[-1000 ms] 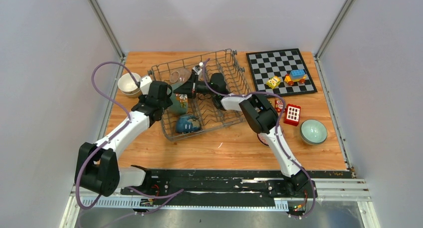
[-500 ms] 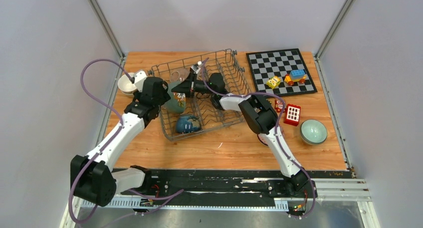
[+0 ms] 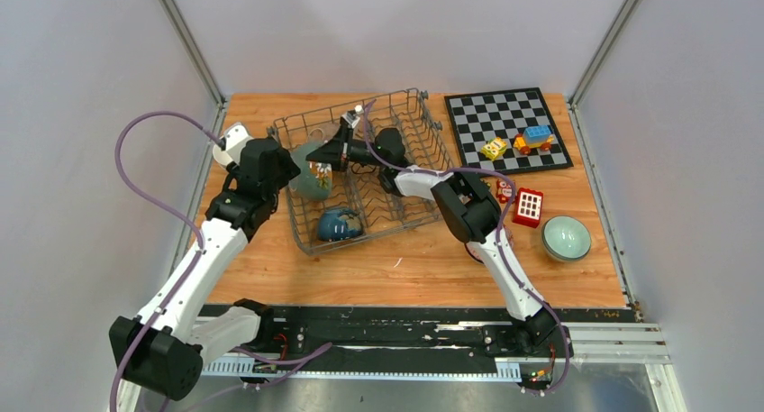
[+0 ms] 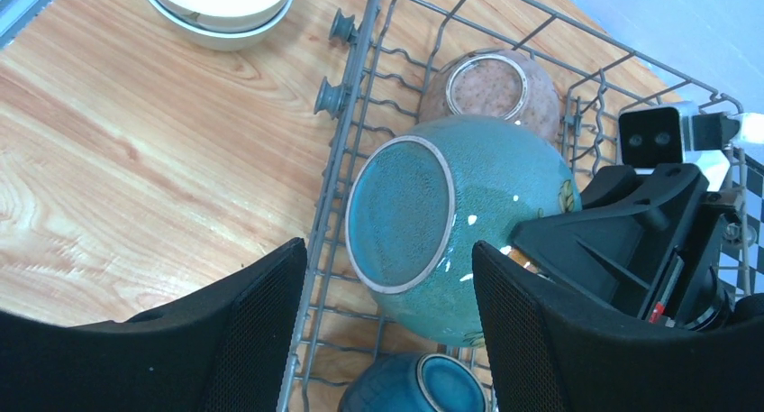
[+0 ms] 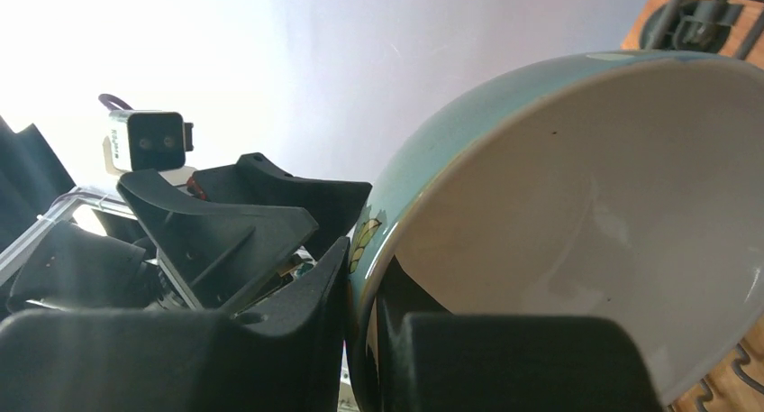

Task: Unload the bowls from the dish rack
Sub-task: Pick up the bowl from the dish rack, then place the bowl at the center of the board.

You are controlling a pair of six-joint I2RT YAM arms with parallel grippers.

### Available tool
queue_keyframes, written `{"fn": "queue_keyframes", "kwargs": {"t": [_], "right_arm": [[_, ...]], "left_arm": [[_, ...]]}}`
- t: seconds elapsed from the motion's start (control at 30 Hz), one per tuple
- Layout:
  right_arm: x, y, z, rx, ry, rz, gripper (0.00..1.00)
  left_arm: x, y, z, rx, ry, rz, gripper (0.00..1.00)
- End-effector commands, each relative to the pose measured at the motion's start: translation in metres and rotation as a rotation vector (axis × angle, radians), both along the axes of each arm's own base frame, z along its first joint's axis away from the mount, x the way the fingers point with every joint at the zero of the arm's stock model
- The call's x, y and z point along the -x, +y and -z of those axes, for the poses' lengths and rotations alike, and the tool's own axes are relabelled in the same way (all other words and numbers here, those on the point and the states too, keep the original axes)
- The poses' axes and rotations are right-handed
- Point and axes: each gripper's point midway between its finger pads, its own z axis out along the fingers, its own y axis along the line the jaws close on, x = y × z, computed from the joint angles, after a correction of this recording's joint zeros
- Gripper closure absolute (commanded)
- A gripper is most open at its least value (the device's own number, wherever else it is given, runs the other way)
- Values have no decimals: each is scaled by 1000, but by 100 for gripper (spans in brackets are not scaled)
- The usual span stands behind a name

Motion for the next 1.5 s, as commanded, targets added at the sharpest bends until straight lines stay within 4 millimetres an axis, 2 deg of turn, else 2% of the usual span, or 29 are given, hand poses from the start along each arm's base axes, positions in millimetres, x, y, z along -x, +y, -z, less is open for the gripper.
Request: {"fn": "queue_keyframes", "kwargs": {"t": [0.0,0.17,0.37,0.6,0.73,1.0,1.2,1.47], "right_arm": [[15,-3,-87,-194,-159,8,97],[15,-2,-101,-209,-180,3,97],[11,-9,-105,-173,-222,22,97],[4,-26,-127,-80,-328,78,97],[6,-36,-135,-7,-396,107,97],[25,-55,-144,137,-516,132,97],[48,-83,-150,284,-673,159,97],[91,-149,-155,520,-860,266,97]], "left_arm": [[4,6,-11,4,-19,-27,30],[7,7,-18,11,-35,-23,30],[13,2,-35,46,-62,0,29],[21,-3,-85,92,-173,46,29],[26,-4,-105,103,-212,66,29],[29,-9,-111,123,-242,93,29],[16,-34,-115,197,-241,188,29],[4,-76,-134,299,-249,367,28]]}}
